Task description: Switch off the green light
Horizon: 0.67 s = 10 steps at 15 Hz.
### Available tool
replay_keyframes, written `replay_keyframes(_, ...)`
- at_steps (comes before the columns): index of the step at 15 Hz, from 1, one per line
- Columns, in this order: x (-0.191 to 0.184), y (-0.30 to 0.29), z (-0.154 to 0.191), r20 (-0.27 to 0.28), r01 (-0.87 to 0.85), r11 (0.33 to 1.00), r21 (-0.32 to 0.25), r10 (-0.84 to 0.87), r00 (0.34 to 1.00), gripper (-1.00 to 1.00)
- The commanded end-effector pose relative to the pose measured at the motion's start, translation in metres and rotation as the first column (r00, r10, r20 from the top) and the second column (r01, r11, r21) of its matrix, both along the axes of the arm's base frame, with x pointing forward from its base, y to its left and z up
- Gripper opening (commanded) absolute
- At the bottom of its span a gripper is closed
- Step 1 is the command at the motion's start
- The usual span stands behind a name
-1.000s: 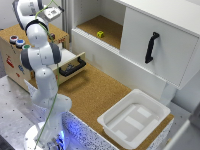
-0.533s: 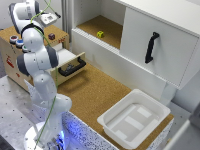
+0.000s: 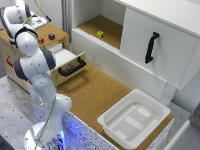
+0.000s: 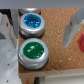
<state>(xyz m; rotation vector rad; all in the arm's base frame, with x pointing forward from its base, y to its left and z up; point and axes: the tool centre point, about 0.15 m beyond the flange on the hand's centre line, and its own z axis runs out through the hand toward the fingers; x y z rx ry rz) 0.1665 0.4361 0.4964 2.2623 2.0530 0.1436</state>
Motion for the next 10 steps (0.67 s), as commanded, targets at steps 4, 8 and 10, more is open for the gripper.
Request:
replay_keyframes(4,-0.016,0.004,-0.002,0.011,0.03,0.998,0.047,-0.03,0.999,-1.0)
replay_keyframes(8,-0.02,-0.001,-0.014,-0.018,0.048,0.998,0.032,-0.048,0.999,-1.0)
replay_keyframes(10,-0.021,0.0,-0.023,-0.035,0.048,0.999,0.025,-0.047,0.998,-1.0)
